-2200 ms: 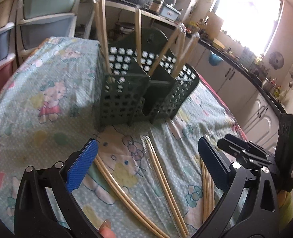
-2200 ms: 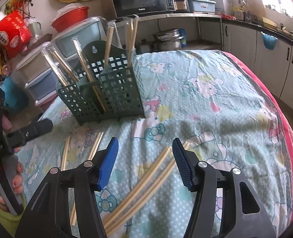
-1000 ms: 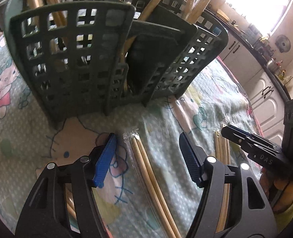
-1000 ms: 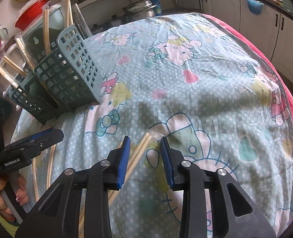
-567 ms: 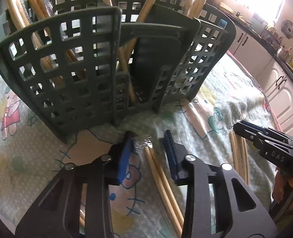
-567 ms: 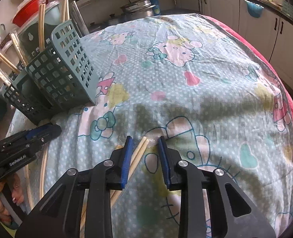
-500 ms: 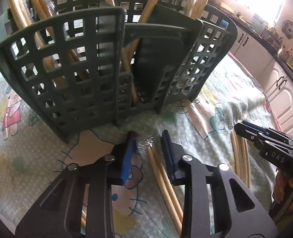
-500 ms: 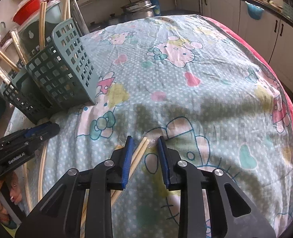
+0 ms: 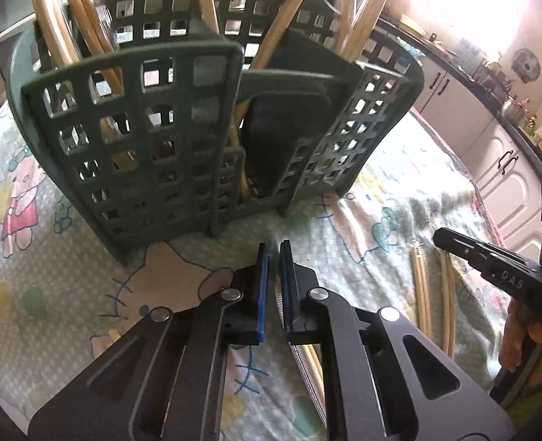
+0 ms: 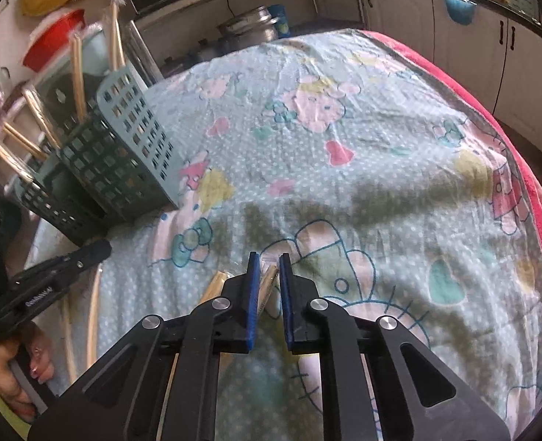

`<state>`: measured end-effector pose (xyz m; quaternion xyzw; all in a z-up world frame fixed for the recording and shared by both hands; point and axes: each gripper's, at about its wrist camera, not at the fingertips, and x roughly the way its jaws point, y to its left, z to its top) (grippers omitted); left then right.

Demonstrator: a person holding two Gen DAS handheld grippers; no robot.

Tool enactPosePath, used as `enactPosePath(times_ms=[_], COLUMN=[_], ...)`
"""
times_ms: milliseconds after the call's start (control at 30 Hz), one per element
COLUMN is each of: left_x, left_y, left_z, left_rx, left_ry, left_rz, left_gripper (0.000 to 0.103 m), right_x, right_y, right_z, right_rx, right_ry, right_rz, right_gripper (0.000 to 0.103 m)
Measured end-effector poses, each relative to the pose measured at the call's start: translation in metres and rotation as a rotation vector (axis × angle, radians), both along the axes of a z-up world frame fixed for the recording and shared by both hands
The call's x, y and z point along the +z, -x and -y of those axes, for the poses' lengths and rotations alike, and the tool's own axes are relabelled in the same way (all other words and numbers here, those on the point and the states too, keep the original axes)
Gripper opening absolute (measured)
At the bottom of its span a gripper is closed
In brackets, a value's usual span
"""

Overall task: Organize utensils
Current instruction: 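Close the left gripper on a chopstick while the right gripper grasps another, then lift the chopsticks upright and carry them over the green caddy with both grippers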

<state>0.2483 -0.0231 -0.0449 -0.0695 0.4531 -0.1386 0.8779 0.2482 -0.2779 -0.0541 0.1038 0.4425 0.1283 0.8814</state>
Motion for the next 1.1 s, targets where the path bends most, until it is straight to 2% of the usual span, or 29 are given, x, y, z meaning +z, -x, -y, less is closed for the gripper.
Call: enactPosePath(times_ms=[100,700,1100], left_x=[0.005,0.077,0.108], left_y=[0.004,0.052,0.071], left_z=[-0.005,-0.032,-0.046], left_rx=[-0.002,-0.018,0.021], left_ry=[0.051,0.15,0.2], left_rz=[-0.004,0.173,0.263], left_gripper=[0.002,0.002,0.001], right_x=[0.012,0.08,0.112], right_y=[0.006,0.046,0.064], right_z=[0.001,-0.029,-0.048], right_rx=[0.013,0.154,0.218], right_ry=[-0.017,-0.077,-0.073], right_rz=[0.037,0.243,0.343], right_gripper=[0.01,0.007,0.006])
